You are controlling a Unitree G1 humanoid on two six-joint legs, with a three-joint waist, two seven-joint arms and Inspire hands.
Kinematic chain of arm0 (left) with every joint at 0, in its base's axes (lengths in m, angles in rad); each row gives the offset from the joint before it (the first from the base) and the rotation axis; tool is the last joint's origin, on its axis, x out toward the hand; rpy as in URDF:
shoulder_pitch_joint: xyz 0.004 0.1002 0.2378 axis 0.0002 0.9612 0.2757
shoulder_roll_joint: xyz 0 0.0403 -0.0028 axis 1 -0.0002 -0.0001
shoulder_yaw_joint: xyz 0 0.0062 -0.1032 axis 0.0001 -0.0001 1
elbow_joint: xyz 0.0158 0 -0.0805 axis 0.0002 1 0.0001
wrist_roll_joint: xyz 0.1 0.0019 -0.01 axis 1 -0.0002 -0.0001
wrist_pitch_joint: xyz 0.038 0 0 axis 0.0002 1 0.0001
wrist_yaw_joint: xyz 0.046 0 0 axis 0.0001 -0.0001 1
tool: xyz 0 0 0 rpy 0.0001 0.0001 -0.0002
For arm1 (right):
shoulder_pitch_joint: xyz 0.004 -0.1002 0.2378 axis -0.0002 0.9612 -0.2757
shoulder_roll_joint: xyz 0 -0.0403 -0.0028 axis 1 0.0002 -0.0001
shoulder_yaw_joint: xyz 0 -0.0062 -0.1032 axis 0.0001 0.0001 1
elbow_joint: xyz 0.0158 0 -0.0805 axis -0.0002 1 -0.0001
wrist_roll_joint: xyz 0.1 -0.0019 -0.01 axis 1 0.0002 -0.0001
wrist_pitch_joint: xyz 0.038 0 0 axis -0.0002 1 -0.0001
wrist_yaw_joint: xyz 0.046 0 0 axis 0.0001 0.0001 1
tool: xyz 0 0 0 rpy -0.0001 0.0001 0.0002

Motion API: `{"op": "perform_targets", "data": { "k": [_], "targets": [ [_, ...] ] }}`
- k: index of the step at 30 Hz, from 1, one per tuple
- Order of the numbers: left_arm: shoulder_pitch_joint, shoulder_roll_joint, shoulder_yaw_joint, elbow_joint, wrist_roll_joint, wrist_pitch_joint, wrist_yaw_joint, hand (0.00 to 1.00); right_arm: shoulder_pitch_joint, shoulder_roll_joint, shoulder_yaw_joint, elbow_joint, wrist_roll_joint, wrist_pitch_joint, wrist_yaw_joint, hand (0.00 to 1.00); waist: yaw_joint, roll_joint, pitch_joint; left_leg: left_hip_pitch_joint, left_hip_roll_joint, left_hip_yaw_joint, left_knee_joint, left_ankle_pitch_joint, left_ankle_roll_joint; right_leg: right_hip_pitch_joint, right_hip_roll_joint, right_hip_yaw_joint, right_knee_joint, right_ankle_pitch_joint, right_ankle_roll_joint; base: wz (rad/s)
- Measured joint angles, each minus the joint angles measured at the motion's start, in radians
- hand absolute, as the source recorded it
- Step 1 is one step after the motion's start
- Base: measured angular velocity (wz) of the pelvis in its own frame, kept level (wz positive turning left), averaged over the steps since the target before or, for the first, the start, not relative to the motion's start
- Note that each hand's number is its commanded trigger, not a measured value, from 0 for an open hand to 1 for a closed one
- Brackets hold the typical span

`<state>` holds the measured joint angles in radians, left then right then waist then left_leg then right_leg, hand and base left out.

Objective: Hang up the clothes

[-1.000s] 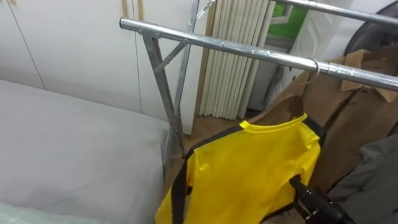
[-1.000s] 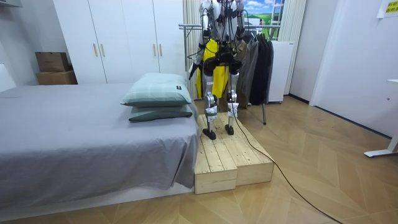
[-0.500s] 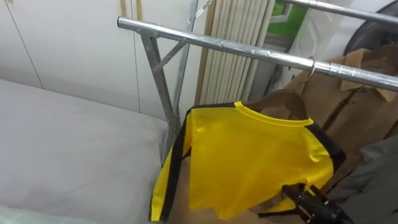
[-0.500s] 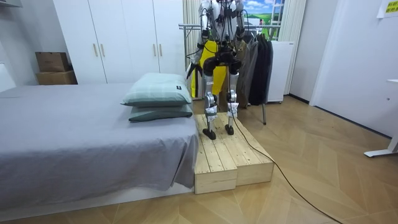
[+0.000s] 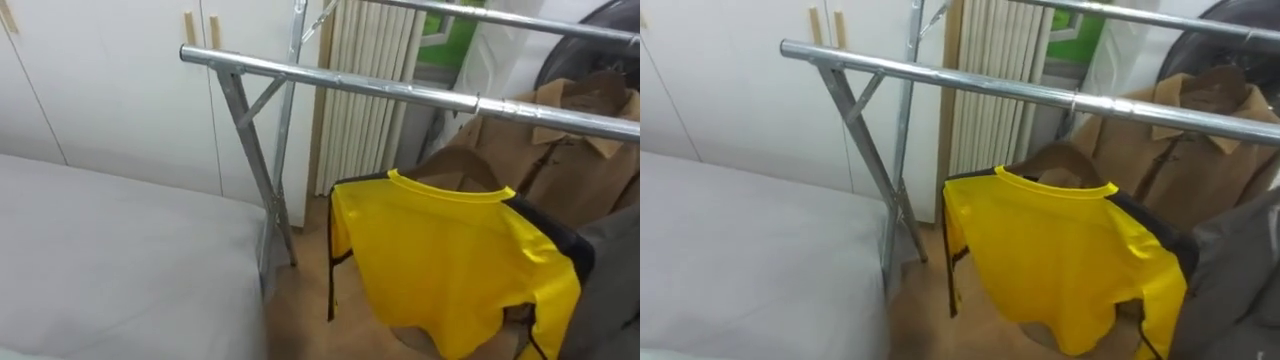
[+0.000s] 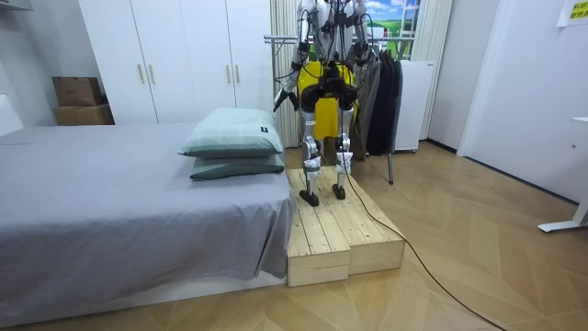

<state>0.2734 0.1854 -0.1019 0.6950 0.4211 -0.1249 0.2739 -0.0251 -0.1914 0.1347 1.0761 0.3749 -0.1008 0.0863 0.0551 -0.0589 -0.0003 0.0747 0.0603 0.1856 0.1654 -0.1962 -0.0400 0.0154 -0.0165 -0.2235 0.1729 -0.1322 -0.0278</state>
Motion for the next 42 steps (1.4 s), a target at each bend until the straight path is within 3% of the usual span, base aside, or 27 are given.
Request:
{"op": "perform_targets", "data": {
  "k": [9,13,21,31,42],
  "targets": [
    [-0.008,-0.016,0.001,0.038,-0.027,-0.012,-0.002,0.00,0.104,0.032,-0.005,0.047,-0.193,-0.023,-0.017,0.00,-0.063,0.006,-0.0002,-0.009,-0.002,0.004,-0.003,0.000,0.000,-0.008,0.000,0.005,-0.006,-0.001,0.001,-0.02],
    [-0.039,-0.021,0.002,0.098,-0.024,-0.015,-0.001,0.00,0.146,0.039,-0.024,0.059,-0.240,-0.035,-0.045,0.00,-0.080,0.016,0.0022,-0.009,-0.003,0.006,-0.004,0.000,0.000,-0.009,0.001,0.008,-0.012,0.000,0.002,-0.01],
    [-0.043,-0.060,0.004,0.102,-0.017,-0.010,-0.008,0.00,0.173,0.044,-0.097,0.089,-0.219,-0.051,-0.062,0.00,-0.090,0.053,-0.0005,-0.019,-0.006,-0.012,-0.004,0.000,0.000,-0.013,0.000,0.001,-0.023,-0.001,0.007,0.05],
    [-0.047,-0.059,0.021,0.102,-0.017,-0.001,-0.023,0.00,0.164,0.045,-0.100,0.114,-0.219,-0.050,-0.068,0.00,-0.102,0.053,0.0013,-0.008,-0.007,-0.050,-0.002,0.000,0.000,0.020,-0.001,-0.029,-0.032,-0.010,0.007,0.11],
    [-0.052,-0.059,0.021,0.102,-0.018,-0.004,-0.025,0.00,0.157,0.046,-0.089,0.125,-0.214,-0.038,-0.074,0.00,-0.100,0.050,0.0027,-0.009,-0.008,-0.054,-0.002,0.000,0.000,0.021,0.000,-0.029,-0.036,-0.010,0.008,0.01]
  ]
}}
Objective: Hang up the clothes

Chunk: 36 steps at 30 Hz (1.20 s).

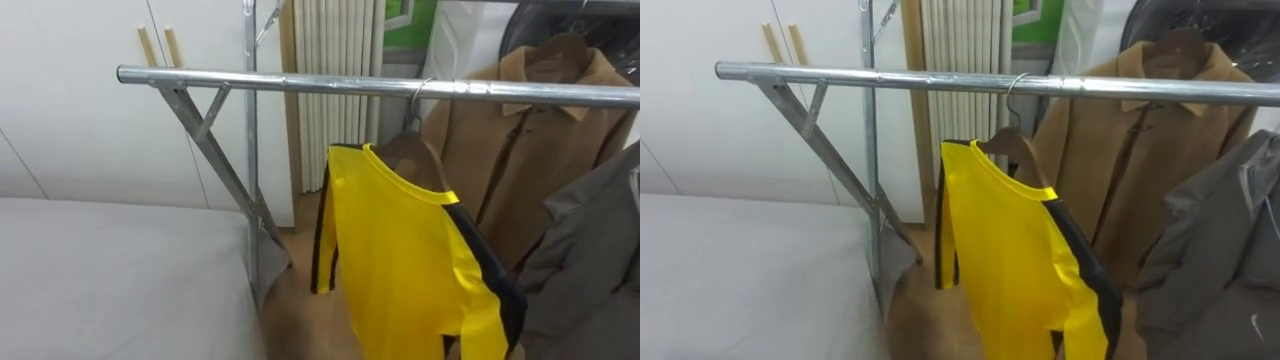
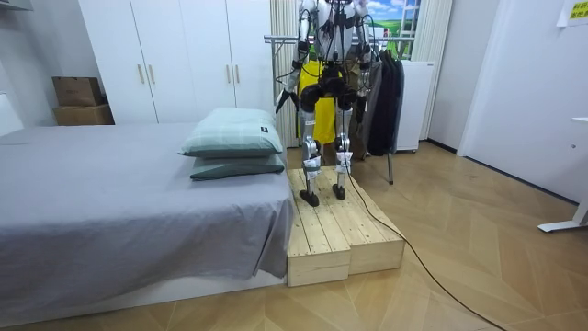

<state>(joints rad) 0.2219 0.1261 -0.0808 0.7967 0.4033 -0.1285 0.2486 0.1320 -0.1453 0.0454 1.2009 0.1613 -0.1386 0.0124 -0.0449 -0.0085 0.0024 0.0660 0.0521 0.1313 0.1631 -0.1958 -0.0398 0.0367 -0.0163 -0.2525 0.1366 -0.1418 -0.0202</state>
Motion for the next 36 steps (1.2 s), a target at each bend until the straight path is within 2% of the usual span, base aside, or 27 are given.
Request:
{"op": "perform_targets", "data": {
  "k": [5,11,17,21,25,36],
  "targets": [
    [-0.001,0.000,0.000,0.000,0.000,0.000,0.001,0.00,-0.004,0.003,0.000,0.000,0.000,0.009,-0.005,0.00,0.000,-0.006,0.0028,0.000,0.000,0.000,0.000,0.000,0.000,-0.001,0.000,0.001,-0.001,-0.001,0.001,0.00],
    [0.000,0.000,0.000,-0.007,0.000,0.000,0.012,0.00,-0.003,0.009,0.000,-0.007,0.000,0.028,-0.003,0.00,0.000,-0.017,0.0016,0.000,-0.001,0.000,0.000,0.000,0.000,-0.001,0.000,0.001,-0.001,-0.003,0.002,0.00],
    [-0.012,0.003,0.003,-0.014,-0.008,0.001,0.011,0.00,-0.003,0.016,-0.001,-0.009,0.000,0.031,0.023,0.00,0.002,-0.031,-0.0012,0.005,-0.001,0.005,0.000,0.000,0.000,-0.001,0.000,0.006,0.000,-0.003,0.001,-0.02],
    [-0.028,0.005,0.004,-0.014,-0.021,0.002,0.010,0.00,-0.004,0.016,-0.001,-0.006,0.024,0.034,0.034,0.00,0.003,-0.033,-0.0016,0.016,-0.001,0.007,-0.003,0.000,0.000,0.001,0.001,0.027,0.004,-0.003,0.001,-0.14],
    [-0.038,0.004,0.004,-0.014,-0.020,0.002,0.010,0.00,-0.003,0.018,-0.001,-0.008,0.078,0.051,0.035,0.00,0.020,-0.034,-0.0010,0.033,-0.001,0.007,-0.003,0.000,0.000,0.001,0.003,0.058,0.014,-0.004,0.001,-0.23],
    [-0.033,0.004,0.006,-0.025,-0.017,0.002,0.008,0.00,-0.003,0.020,-0.001,-0.008,0.098,0.053,0.056,0.00,0.024,-0.035,0.0008,0.034,-0.001,0.006,-0.003,0.000,0.000,0.001,0.003,0.059,0.016,-0.004,0.000,-0.01]
  ]
}}
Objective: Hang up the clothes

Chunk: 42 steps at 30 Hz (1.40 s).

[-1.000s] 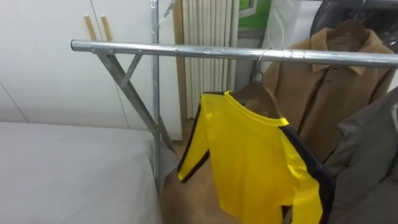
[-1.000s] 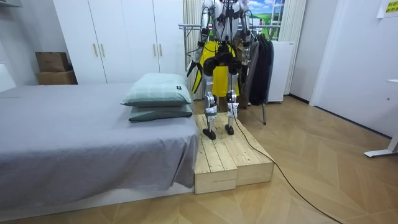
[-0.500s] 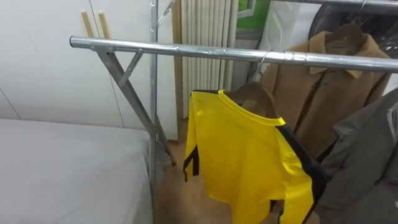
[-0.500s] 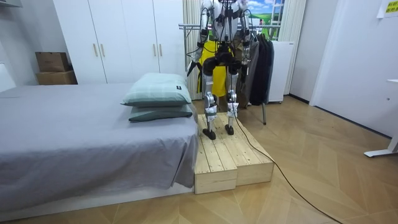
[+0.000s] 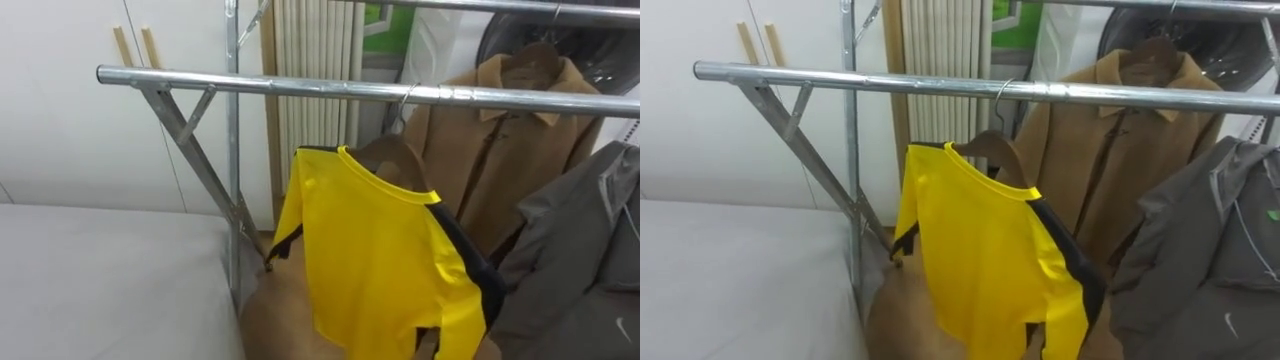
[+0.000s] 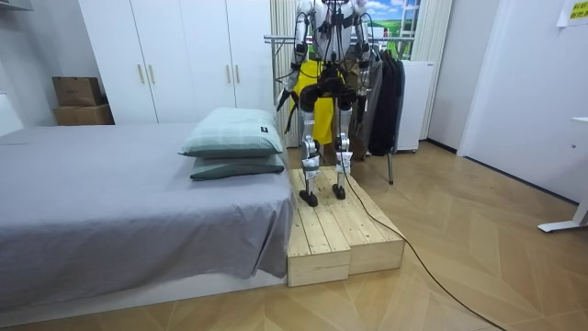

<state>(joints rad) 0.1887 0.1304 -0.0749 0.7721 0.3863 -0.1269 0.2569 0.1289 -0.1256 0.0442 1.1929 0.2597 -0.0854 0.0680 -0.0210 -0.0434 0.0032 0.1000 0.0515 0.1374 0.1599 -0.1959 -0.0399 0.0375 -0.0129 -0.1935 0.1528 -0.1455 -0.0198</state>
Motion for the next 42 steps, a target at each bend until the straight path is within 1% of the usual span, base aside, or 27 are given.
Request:
{"op": "perform_targets", "data": {
  "k": [8,10,13,14,16,18,19,20,22,24,25,26,27,28,30,31,32,33,34,35,36,37,38,39,40,41,42],
  "targets": [
    [0.022,0.000,-0.004,0.013,-0.001,0.000,-0.015,0.00,-0.002,0.000,0.013,-0.030,0.016,0.000,-0.001,0.00,0.001,0.010,0.0071,0.006,0.003,-0.002,0.000,0.000,0.000,0.013,0.000,-0.023,-0.002,0.000,-0.001,0.04],
    [0.024,0.000,-0.006,0.019,-0.001,0.000,-0.027,0.00,-0.008,0.000,0.021,-0.029,0.014,-0.001,-0.001,0.00,0.001,0.014,0.0072,0.005,0.003,-0.009,0.000,0.000,-0.001,0.015,-0.001,-0.030,-0.002,-0.001,-0.002,0.10],
    [0.030,-0.002,-0.005,0.024,0.000,0.000,-0.036,0.00,-0.018,0.001,0.033,-0.029,-0.022,-0.002,0.001,0.00,0.001,0.020,0.0055,-0.010,0.003,-0.031,0.004,0.000,-0.001,0.010,-0.002,-0.049,-0.001,-0.002,-0.003,0.20],
    [0.032,-0.005,-0.005,0.024,0.000,0.000,-0.038,0.00,-0.021,0.001,0.032,-0.027,-0.033,-0.002,0.001,0.00,0.002,0.023,0.0020,-0.020,0.003,-0.037,0.005,0.000,-0.001,0.004,-0.003,-0.057,-0.001,-0.002,-0.004,0.19],
    [0.035,-0.010,-0.005,0.030,-0.001,0.000,-0.045,0.00,-0.034,0.000,0.033,-0.013,-0.042,-0.002,0.002,0.00,0.005,0.028,0.0003,-0.028,0.004,-0.043,0.008,0.000,-0.001,-0.001,-0.003,-0.061,0.001,-0.002,-0.004,0.14],
    [0.047,-0.023,-0.010,0.039,-0.002,0.000,-0.045,0.00,-0.046,-0.001,0.045,0.000,-0.057,-0.002,0.000,0.00,0.005,0.040,-0.0024,-0.042,0.003,-0.058,0.017,0.000,-0.001,0.002,-0.007,-0.087,0.003,-0.004,-0.007,0.22],
    [0.050,-0.026,-0.010,0.039,-0.002,0.000,-0.045,0.00,-0.048,-0.001,0.049,0.002,-0.059,-0.002,-0.002,0.00,0.002,0.041,-0.0019,-0.054,0.003,-0.062,0.023,0.000,-0.001,0.006,-0.009,-0.096,0.004,-0.005,-0.008,0.39],
    [0.054,-0.028,-0.010,0.039,-0.002,0.000,-0.046,0.00,-0.047,-0.001,0.052,0.004,-0.067,-0.002,-0.002,0.00,-0.004,0.042,-0.0013,-0.068,0.001,-0.075,0.040,0.000,-0.001,0.011,-0.015,-0.121,0.003,-0.009,-0.008,0.42],
    [0.056,-0.032,-0.010,0.039,-0.002,0.000,-0.046,0.00,-0.045,-0.004,0.051,0.009,-0.080,0.000,-0.003,0.00,-0.011,0.043,-0.0014,-0.093,-0.001,-0.078,0.065,0.000,-0.001,0.019,-0.021,-0.156,0.003,-0.016,-0.008,0.68],
    [0.057,-0.034,-0.010,0.039,-0.001,0.000,-0.046,0.00,-0.049,-0.006,0.051,0.009,-0.093,0.000,-0.004,0.00,-0.010,0.046,-0.0003,-0.117,0.007,-0.032,0.085,0.000,-0.002,0.022,-0.029,-0.198,0.004,-0.023,-0.011,0.78],
    [0.062,-0.036,-0.009,0.039,-0.001,0.002,-0.046,0.00,-0.054,-0.007,0.050,0.010,-0.115,0.000,-0.003,0.00,-0.013,0.046,0.0023,-0.133,0.017,0.032,0.100,0.001,-0.002,0.030,-0.037,-0.247,0.004,-0.029,-0.012,1.05],
    [0.065,-0.037,-0.008,0.040,-0.001,0.002,-0.050,0.00,-0.054,-0.006,0.049,0.014,-0.146,-0.001,-0.002,0.00,-0.018,0.046,0.0030,-0.149,0.042,0.124,0.113,0.005,0.002,0.041,-0.045,-0.300,0.006,-0.040,-0.011,1.16],
    [0.065,-0.038,-0.007,0.040,-0.001,0.003,-0.051,0.00,-0.054,-0.007,0.049,0.014,-0.158,-0.001,-0.002,0.00,-0.018,0.044,0.0039,-0.152,0.048,0.172,0.117,0.012,0.005,0.047,-0.051,-0.325,0.009,-0.045,-0.009,1.29],
    [0.064,-0.039,-0.007,0.039,-0.001,0.004,-0.053,0.00,-0.061,-0.009,0.049,0.015,-0.187,-0.001,-0.001,0.00,-0.017,0.042,0.0044,-0.158,0.059,0.259,0.120,0.023,0.014,0.051,-0.065,-0.374,0.019,-0.060,-0.006,1.25],
    [0.062,-0.039,-0.003,0.039,-0.001,0.006,-0.055,0.00,-0.078,-0.015,0.052,0.017,-0.240,0.000,0.001,0.00,0.008,0.041,0.0072,-0.190,0.078,0.362,0.159,0.033,0.030,0.048,-0.085,-0.478,0.038,-0.086,-0.001,1.40],
    [0.056,-0.039,-0.002,0.040,-0.001,0.006,-0.056,0.00,-0.080,-0.018,0.055,0.017,-0.249,0.000,0.001,0.00,0.011,0.040,0.0070,-0.197,0.082,0.382,0.169,0.035,0.033,0.051,-0.090,-0.510,0.040,-0.090,0.001,1.36],
    [0.052,-0.039,-0.002,0.042,-0.005,0.006,-0.059,0.00,-0.082,-0.025,0.074,0.017,-0.254,0.000,0.000,0.00,0.025,0.045,0.0059,-0.204,0.098,0.439,0.192,0.032,0.041,0.067,-0.097,-0.571,0.042,-0.100,0.007,1.15],
    [0.047,-0.039,-0.003,0.042,-0.004,0.006,-0.065,0.00,-0.082,-0.026,0.088,0.018,-0.256,0.000,0.000,0.00,0.030,0.044,0.0059,-0.207,0.105,0.461,0.207,0.029,0.046,0.077,-0.101,-0.605,0.048,-0.109,0.010,1.47],
    [0.041,-0.039,-0.003,0.042,-0.002,0.005,-0.071,0.00,-0.084,-0.030,0.094,0.027,-0.256,0.001,-0.001,0.00,0.039,0.040,0.0049,-0.205,0.110,0.485,0.238,0.019,0.057,0.096,-0.116,-0.663,0.071,-0.129,0.022,1.45],
    [0.037,-0.039,-0.005,0.045,-0.002,0.004,-0.073,0.00,-0.091,-0.028,0.093,0.040,-0.254,0.003,-0.002,0.00,0.057,0.034,0.0066,-0.193,0.105,0.500,0.244,0.007,0.058,0.117,-0.134,-0.715,0.098,-0.151,0.036,1.63],
    [0.036,-0.039,-0.005,0.045,0.001,0.004,-0.073,0.00,-0.103,-0.027,0.091,0.049,-0.257,0.014,-0.003,0.00,0.063,0.026,0.0064,-0.194,0.090,0.497,0.244,0.000,0.064,0.131,-0.152,-0.756,0.129,-0.170,0.051,1.30],
    [0.035,-0.037,-0.004,0.045,0.001,0.004,-0.073,0.00,-0.110,-0.028,0.091,0.050,-0.257,0.021,-0.003,0.00,0.065,0.022,0.0073,-0.195,0.086,0.489,0.244,-0.002,0.066,0.140,-0.163,-0.778,0.147,-0.179,0.059,1.15],
    [0.032,-0.035,-0.005,0.047,0.000,0.004,-0.075,0.00,-0.121,-0.031,0.088,0.049,-0.256,0.023,-0.003,0.00,0.063,0.018,0.0063,-0.199,0.071,0.476,0.243,-0.006,0.074,0.151,-0.185,-0.808,0.193,-0.192,0.069,0.87],
    [0.028,-0.035,-0.006,0.051,0.000,0.004,-0.078,0.00,-0.126,-0.033,0.083,0.048,-0.256,0.023,-0.005,0.00,0.059,0.018,0.0061,-0.202,0.059,0.456,0.242,-0.011,0.078,0.156,-0.196,-0.821,0.218,-0.194,0.072,1.04],
    [0.012,-0.036,-0.009,0.072,-0.001,0.004,-0.085,0.00,-0.132,-0.035,0.076,0.048,-0.252,0.021,-0.011,0.00,0.054,0.020,0.0048,-0.210,0.044,0.429,0.229,-0.019,0.086,0.156,-0.222,-0.815,0.287,-0.194,0.072,1.05],
    [-0.011,-0.035,-0.008,0.092,-0.001,0.004,-0.092,0.00,-0.137,-0.033,0.068,0.050,-0.252,0.021,-0.022,0.00,0.053,0.011,0.0068,-0.208,0.038,0.417,0.220,-0.023,0.094,0.143,-0.252,-0.777,0.361,-0.194,0.072,1.12],
    [-0.032,-0.035,-0.009,0.113,-0.001,0.004,-0.093,0.00,-0.138,-0.030,0.058,0.052,-0.254,0.021,-0.028,0.00,0.058,0.007,0.0043,-0.197,0.028,0.400,0.213,-0.026,0.102,0.113,-0.280,-0.715,0.440,-0.189,0.064,0.82]
  ]
}}
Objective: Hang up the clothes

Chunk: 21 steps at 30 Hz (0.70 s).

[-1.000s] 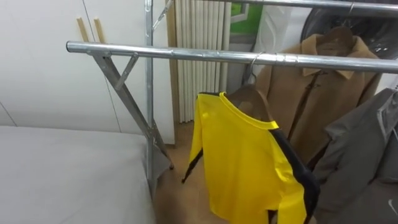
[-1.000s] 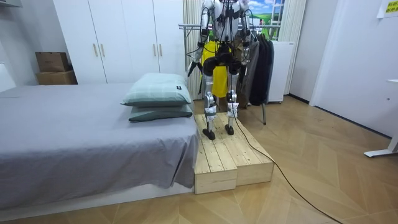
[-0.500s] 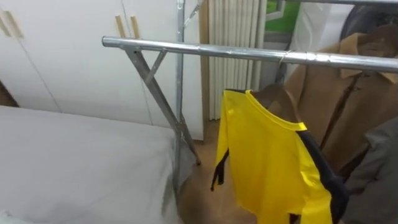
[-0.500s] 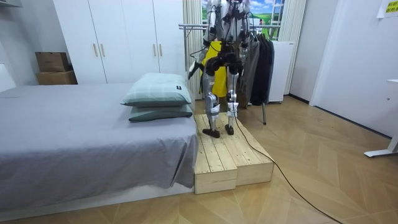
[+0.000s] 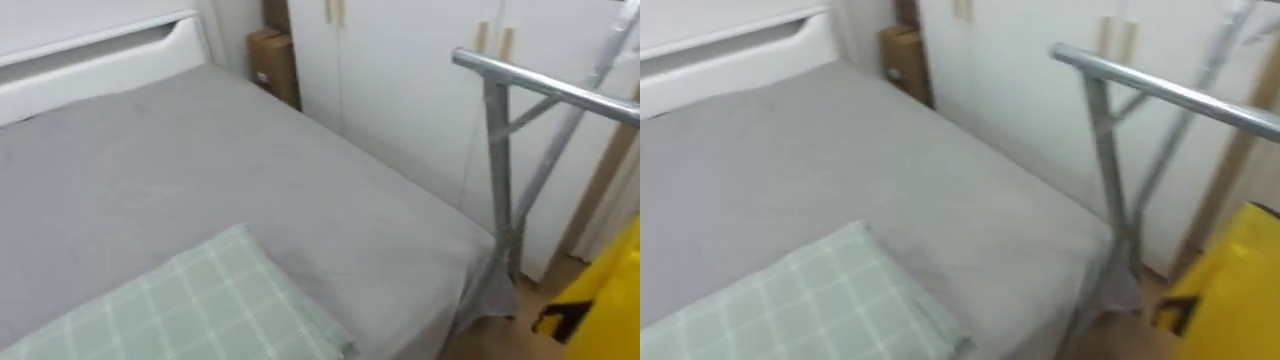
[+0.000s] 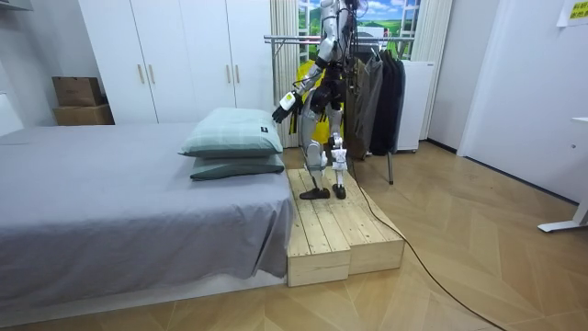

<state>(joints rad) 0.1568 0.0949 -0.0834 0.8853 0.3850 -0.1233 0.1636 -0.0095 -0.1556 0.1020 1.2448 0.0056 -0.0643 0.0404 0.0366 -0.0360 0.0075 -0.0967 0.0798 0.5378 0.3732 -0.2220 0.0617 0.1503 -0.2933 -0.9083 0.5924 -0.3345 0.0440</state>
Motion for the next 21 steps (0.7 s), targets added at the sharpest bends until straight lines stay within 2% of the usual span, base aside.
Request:
{"op": "perform_targets", "data": {
  "k": [1,2,3,4,5,6,7,8,9,10,11,12,14,15,16,17,18,19,20,21],
  "targets": [
    [-0.006,0.001,0.001,0.010,0.000,0.000,0.000,0.00,-0.001,0.004,-0.003,0.001,-0.001,0.000,-0.005,0.00,0.002,-0.008,0.0033,0.005,-0.006,-0.013,-0.003,0.000,0.001,-0.016,-0.014,0.038,0.043,0.006,-0.011,0.61],
    [-0.009,0.001,0.001,0.026,-0.001,-0.001,0.000,0.00,0.001,0.011,-0.006,0.001,0.001,-0.001,-0.011,0.00,0.000,-0.013,0.0027,0.010,-0.006,-0.048,-0.004,-0.001,0.003,-0.048,-0.021,0.106,0.098,0.007,-0.026,0.40],
    [-0.014,0.000,0.001,0.038,-0.004,-0.002,0.001,0.00,0.000,0.013,-0.005,0.000,0.013,-0.004,-0.017,0.00,0.000,-0.012,0.0030,0.010,-0.006,-0.082,-0.002,-0.002,0.001,-0.088,-0.018,0.165,0.098,-0.016,-0.020,0.30],
    [-0.016,-0.001,0.001,0.046,-0.007,-0.002,0.001,0.00,-0.002,0.012,-0.005,0.000,0.020,-0.005,-0.022,0.00,-0.003,-0.011,0.0039,0.010,-0.005,-0.098,0.001,-0.003,-0.001,-0.114,-0.020,0.194,0.089,-0.026,-0.017,0.22],
    [-0.031,-0.001,0.000,0.070,-0.028,-0.003,-0.001,0.00,-0.009,0.012,-0.005,0.000,0.029,-0.013,-0.041,0.00,-0.008,-0.010,0.0044,0.010,-0.005,-0.126,0.013,-0.007,-0.007,-0.155,-0.023,0.246,0.027,-0.022,-0.012,0.39],
    [-0.043,0.004,0.001,0.083,-0.043,-0.003,-0.001,0.00,-0.005,0.013,-0.005,0.001,0.029,-0.018,-0.057,0.00,-0.022,-0.029,0.0068,0.003,-0.013,-0.139,0.051,-0.026,-0.016,-0.170,-0.040,0.288,-0.049,0.044,0.016,0.56],
    [-0.046,0.001,0.000,0.091,-0.048,-0.001,0.000,0.00,0.003,0.009,-0.006,0.004,0.029,-0.020,-0.069,0.00,-0.032,-0.026,0.0049,0.002,-0.009,-0.145,0.070,-0.048,-0.018,-0.160,-0.039,0.275,-0.046,0.043,0.020,0.47],
    [-0.043,-0.003,0.001,0.095,-0.050,-0.001,-0.001,0.00,0.020,0.001,-0.007,0.006,0.022,-0.020,-0.096,0.00,-0.032,-0.017,-0.0014,0.005,-0.004,-0.146,0.075,-0.071,-0.014,-0.137,-0.037,0.244,-0.031,0.045,0.022,0.39],
    [-0.041,-0.002,0.003,0.098,-0.049,-0.001,0.000,0.00,0.031,-0.004,-0.010,0.005,0.017,-0.022,-0.117,0.00,-0.037,-0.008,-0.0036,0.009,-0.009,-0.160,0.074,-0.075,-0.018,-0.122,-0.041,0.217,-0.010,0.048,0.023,0.33],
    [-0.041,-0.001,0.002,0.098,-0.049,-0.001,0.001,0.00,0.035,-0.005,-0.016,0.005,0.018,-0.023,-0.125,0.00,-0.046,-0.004,-0.0022,0.010,-0.015,-0.175,0.074,-0.076,-0.017,-0.116,-0.046,0.214,0.000,0.052,0.023,0.67],
    [-0.043,0.002,0.001,0.099,-0.050,-0.001,0.003,0.00,0.043,-0.006,-0.024,0.005,0.021,-0.023,-0.134,0.00,-0.074,0.001,0.0002,0.008,-0.031,-0.217,0.072,-0.074,-0.013,-0.103,-0.047,0.229,0.012,0.061,0.026,0.72],
    [-0.045,0.003,0.001,0.098,-0.050,-0.001,0.003,0.00,0.048,-0.005,-0.029,0.005,0.022,-0.023,-0.135,0.00,-0.086,0.001,0.0004,0.005,-0.039,-0.240,0.072,-0.073,-0.008,-0.099,-0.044,0.246,0.015,0.067,0.023,1.01],
    [-0.061,0.004,0.001,0.098,-0.051,-0.009,0.004,0.00,0.058,0.003,-0.060,0.005,0.033,-0.031,-0.135,0.00,-0.119,0.002,0.0034,-0.001,-0.059,-0.335,0.066,-0.063,0.011,-0.100,-0.004,0.396,0.015,0.103,0.011,1.20],
    [-0.068,0.005,-0.007,0.098,-0.064,-0.013,0.010,0.00,0.067,0.005,-0.066,0.006,0.043,-0.041,-0.136,0.00,-0.123,0.011,0.0061,0.006,-0.067,-0.387,0.057,-0.061,0.024,-0.111,0.037,0.492,-0.008,0.098,0.003,1.01],
    [-0.067,0.007,-0.011,0.098,-0.068,-0.017,0.017,0.00,0.068,0.006,-0.066,0.009,0.049,-0.044,-0.136,0.00,-0.119,0.010,0.0056,0.008,-0.071,-0.410,0.048,-0.056,0.029,-0.118,0.069,0.546,-0.037,0.084,0.004,0.78],
    [-0.062,0.015,-0.009,0.099,-0.067,-0.022,0.027,0.00,0.068,0.009,-0.064,0.009,0.056,-0.045,-0.135,0.00,-0.114,0.014,0.0021,0.016,-0.074,-0.443,0.015,-0.037,0.031,-0.129,0.129,0.619,-0.119,0.061,-0.003,0.79],
    [-0.058,0.027,-0.009,0.099,-0.068,-0.022,0.029,0.00,0.075,0.011,-0.064,0.014,0.069,-0.047,-0.137,0.00,-0.119,0.001,0.0033,0.026,-0.080,-0.483,-0.013,-0.012,0.028,-0.133,0.183,0.673,-0.222,0.067,-0.004,0.92],
    [-0.056,0.034,-0.009,0.099,-0.068,-0.024,0.030,0.00,0.081,0.013,-0.064,0.020,0.073,-0.047,-0.140,0.00,-0.121,-0.011,0.0030,0.029,-0.087,-0.500,-0.021,0.002,0.020,-0.134,0.208,0.695,-0.279,0.084,-0.001,1.08],
    [-0.051,0.050,-0.009,0.102,-0.069,-0.030,0.040,0.00,0.088,0.017,-0.065,0.039,0.077,-0.045,-0.150,0.00,-0.119,-0.044,0.0047,0.030,-0.110,-0.531,-0.026,0.008,0.019,-0.132,0.234,0.737,-0.347,0.167,-0.017,1.08],
    [-0.044,0.048,-0.009,0.113,-0.069,-0.031,0.045,0.00,0.113,0.015,-0.075,0.042,0.076,-0.042,-0.168,0.00,-0.119,-0.048,-0.0071,0.024,-0.119,-0.554,-0.017,0.008,0.015,-0.110,0.232,0.732,-0.379,0.162,-0.017,0.83]
  ]
}}
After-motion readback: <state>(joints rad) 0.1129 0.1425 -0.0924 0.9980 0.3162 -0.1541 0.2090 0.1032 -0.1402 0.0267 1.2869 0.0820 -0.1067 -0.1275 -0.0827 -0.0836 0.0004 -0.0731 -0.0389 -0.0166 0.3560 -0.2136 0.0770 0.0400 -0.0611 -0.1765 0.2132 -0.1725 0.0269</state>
